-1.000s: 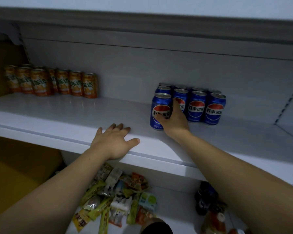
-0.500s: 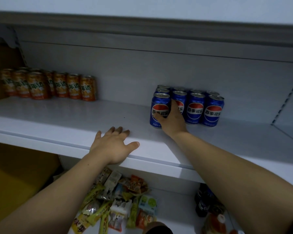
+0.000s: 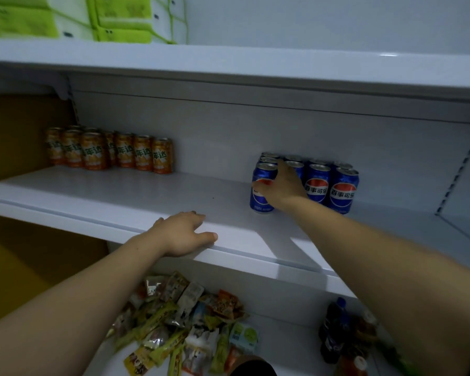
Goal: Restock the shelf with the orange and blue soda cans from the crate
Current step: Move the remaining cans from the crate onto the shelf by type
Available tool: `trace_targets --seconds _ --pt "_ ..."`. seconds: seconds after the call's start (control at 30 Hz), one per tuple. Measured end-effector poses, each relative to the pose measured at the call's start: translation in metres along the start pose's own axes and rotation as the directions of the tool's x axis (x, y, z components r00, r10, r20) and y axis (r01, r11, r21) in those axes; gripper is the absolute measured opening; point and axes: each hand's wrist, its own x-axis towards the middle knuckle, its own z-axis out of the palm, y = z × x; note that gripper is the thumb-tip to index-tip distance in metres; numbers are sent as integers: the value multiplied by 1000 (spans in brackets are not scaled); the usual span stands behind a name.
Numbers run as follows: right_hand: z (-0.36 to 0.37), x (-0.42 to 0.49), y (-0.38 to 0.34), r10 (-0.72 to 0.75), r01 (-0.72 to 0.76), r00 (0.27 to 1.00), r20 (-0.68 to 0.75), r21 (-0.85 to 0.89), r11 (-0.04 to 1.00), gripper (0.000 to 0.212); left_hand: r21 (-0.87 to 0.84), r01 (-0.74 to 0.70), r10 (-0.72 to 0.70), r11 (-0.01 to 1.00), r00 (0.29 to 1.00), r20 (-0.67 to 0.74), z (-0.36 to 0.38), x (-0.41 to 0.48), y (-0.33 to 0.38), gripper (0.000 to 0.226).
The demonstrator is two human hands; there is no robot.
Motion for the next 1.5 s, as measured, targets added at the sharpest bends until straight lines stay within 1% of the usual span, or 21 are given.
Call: trace_targets --seconds 0.1,0.23,0.33,0.43,0.5,0.6,0.67,0.77,0.87,0.97,1.03,1.13,1.17,1.23,1.27,1.33,1.4,1.43,1.5 --pt "-4 -11 -29 -74 86 993 95 -130 988 87 -67 37 -39 997 999 -29 -7 -21 -13 78" --pt "17 -37 -71 -150 195 963 223 -192 962 82 -125 104 -112 987 992 -57 -13 -63 -34 78" --pt "49 -64 -101 -211 284 915 344 -178 942 82 -177 193 -206 965 977 -60 -11 -105 -57 79" --pt "94 -94 -129 -282 370 835 473 -104 923 83 -177 316 -332 932 941 -69 0 -154 -86 78" --pt "128 -116 -148 -325 429 771 548 -70 901 83 -194 411 -429 891 901 -64 12 -189 -111 78" --pt "180 -151 -176 -363 505 661 657 -31 863 81 -222 547 -564 807 825 -19 33 -241 -149 81" --pt "215 -176 -192 -389 558 574 720 3 830 83 -243 634 -650 734 759 16 49 -275 -172 82" --pt "270 -214 -214 -420 640 437 795 53 767 83 -327 726 -749 605 659 76 76 -324 -202 82" --pt "325 -251 -231 -402 695 282 871 104 712 81 -380 797 -807 469 562 183 111 -368 -229 93" --pt "379 -286 -238 -329 700 131 935 148 698 80 -392 857 -850 334 453 268 152 -404 -254 83" --pt "415 -306 -237 -297 705 38 954 185 685 81 -406 875 -862 263 402 308 178 -422 -267 80" --pt "469 -332 -229 -255 710 -52 965 215 671 84 -447 879 -856 167 354 377 212 -441 -290 67" --pt "488 -339 -224 -229 708 -69 971 210 674 84 -464 876 -846 131 343 408 221 -444 -299 60" --pt "524 -352 -214 -174 700 -95 980 190 688 82 -504 861 -818 67 336 467 243 -446 -324 55" --pt "543 -357 -207 -148 689 -104 984 178 702 80 -523 851 -805 49 344 484 255 -444 -337 53" --pt "579 -367 -192 -97 644 -115 989 148 750 74 -545 837 -786 45 366 498 277 -438 -366 42" --pt "617 -374 -174 -42 551 -90 995 85 830 65 -554 832 -765 14 365 530 300 -429 -396 41" --pt "634 -378 -165 -12 500 -62 998 41 865 62 -558 830 -748 8 375 547 311 -424 -411 42" --pt "670 -385 -150 58 409 12 998 -58 911 62 -561 827 -724 24 402 561 339 -414 -442 49"
